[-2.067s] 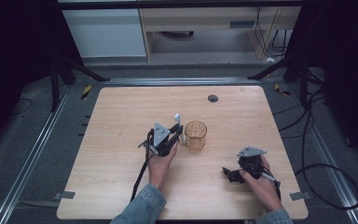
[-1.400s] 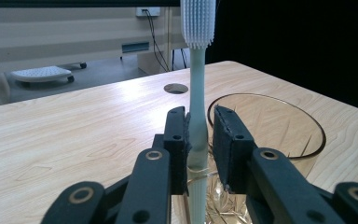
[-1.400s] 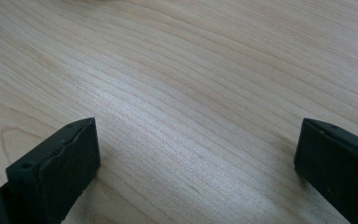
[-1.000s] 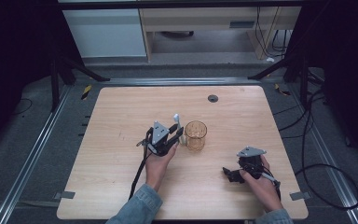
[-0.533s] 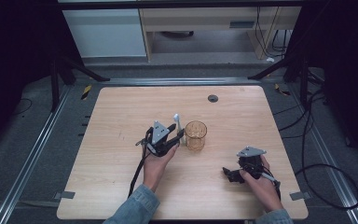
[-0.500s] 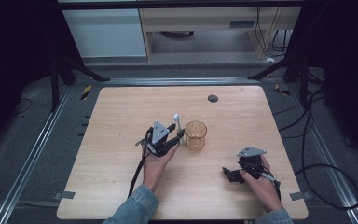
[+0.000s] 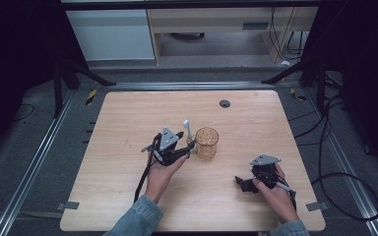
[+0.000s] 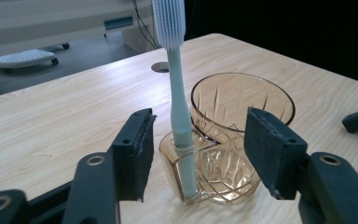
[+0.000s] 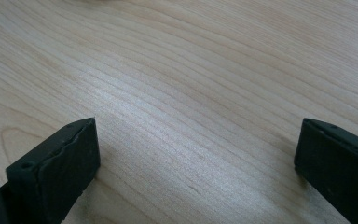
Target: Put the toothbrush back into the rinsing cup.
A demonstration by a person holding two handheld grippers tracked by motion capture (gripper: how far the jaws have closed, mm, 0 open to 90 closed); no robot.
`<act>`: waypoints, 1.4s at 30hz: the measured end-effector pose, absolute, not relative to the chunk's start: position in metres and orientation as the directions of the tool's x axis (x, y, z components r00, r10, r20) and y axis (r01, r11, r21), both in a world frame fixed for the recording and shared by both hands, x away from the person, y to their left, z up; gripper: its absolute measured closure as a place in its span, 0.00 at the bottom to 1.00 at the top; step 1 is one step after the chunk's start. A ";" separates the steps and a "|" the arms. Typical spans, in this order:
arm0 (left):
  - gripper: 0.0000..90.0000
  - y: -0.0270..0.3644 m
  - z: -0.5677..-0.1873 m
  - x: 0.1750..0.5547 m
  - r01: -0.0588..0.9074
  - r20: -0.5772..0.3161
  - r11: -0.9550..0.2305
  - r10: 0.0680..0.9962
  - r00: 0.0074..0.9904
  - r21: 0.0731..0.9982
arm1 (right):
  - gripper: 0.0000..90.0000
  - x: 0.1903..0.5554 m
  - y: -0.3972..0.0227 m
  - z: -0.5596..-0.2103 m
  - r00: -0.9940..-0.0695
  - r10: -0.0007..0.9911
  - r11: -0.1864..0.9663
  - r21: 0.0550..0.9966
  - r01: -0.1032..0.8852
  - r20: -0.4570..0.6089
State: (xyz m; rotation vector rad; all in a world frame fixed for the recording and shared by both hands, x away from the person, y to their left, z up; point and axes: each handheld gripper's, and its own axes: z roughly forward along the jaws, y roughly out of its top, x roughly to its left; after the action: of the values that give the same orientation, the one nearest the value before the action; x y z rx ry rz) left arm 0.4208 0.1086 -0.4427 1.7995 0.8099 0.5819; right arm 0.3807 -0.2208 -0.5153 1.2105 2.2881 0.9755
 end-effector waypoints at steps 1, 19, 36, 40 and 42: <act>0.45 0.109 -0.442 0.421 0.261 0.014 -0.245 0.753 0.658 0.934 | 0.00 0.381 -0.221 -0.515 -0.561 0.828 0.390 0.724 0.569 -0.005; 0.27 0.117 -0.436 0.423 0.381 -0.025 -0.343 0.715 0.699 0.858 | 0.00 0.381 -0.221 -0.515 -0.560 0.828 0.390 0.724 0.570 -0.005; 0.08 0.159 -0.438 0.431 0.471 -0.006 -0.385 0.770 0.638 0.794 | 0.00 0.381 -0.221 -0.515 -0.561 0.828 0.390 0.724 0.569 -0.006; 0.06 0.177 -0.443 0.434 0.476 0.024 -0.403 0.782 0.623 0.782 | 0.00 0.381 -0.221 -0.515 -0.561 0.828 0.390 0.724 0.570 -0.005; 0.06 0.187 -0.445 0.436 0.486 0.041 -0.409 0.796 0.605 0.773 | 0.00 0.381 -0.221 -0.515 -0.561 0.828 0.390 0.724 0.569 -0.006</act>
State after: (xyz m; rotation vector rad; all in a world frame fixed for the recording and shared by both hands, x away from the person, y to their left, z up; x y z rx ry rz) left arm 0.4363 0.1867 -0.4452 2.0820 1.0080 0.5285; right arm 0.3807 -0.2207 -0.5154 1.2101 2.2876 0.9759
